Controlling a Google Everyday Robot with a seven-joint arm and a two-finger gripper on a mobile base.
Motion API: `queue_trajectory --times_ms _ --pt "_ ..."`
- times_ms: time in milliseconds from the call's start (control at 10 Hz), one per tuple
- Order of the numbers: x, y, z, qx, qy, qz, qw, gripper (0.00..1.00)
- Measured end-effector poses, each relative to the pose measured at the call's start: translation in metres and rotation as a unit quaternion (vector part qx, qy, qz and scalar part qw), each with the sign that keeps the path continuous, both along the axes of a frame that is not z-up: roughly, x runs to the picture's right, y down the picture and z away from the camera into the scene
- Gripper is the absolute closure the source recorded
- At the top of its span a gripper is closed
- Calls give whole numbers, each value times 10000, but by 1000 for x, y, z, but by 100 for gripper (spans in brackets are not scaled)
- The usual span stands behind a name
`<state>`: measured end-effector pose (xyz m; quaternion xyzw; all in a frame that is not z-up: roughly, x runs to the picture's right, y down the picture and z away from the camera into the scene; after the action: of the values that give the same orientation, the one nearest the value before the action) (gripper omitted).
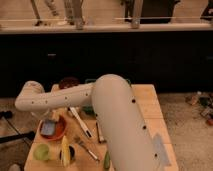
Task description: Wipe red bowl with sponge
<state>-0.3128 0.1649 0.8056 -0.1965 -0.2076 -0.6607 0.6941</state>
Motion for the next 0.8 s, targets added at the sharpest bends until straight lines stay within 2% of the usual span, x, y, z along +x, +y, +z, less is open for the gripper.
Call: queue_trajectory --times_ms 500,800 --pt "30 10 8 -103 252 -145 9995 100" --pt "37 4 21 -83 431 -111 9990 100"
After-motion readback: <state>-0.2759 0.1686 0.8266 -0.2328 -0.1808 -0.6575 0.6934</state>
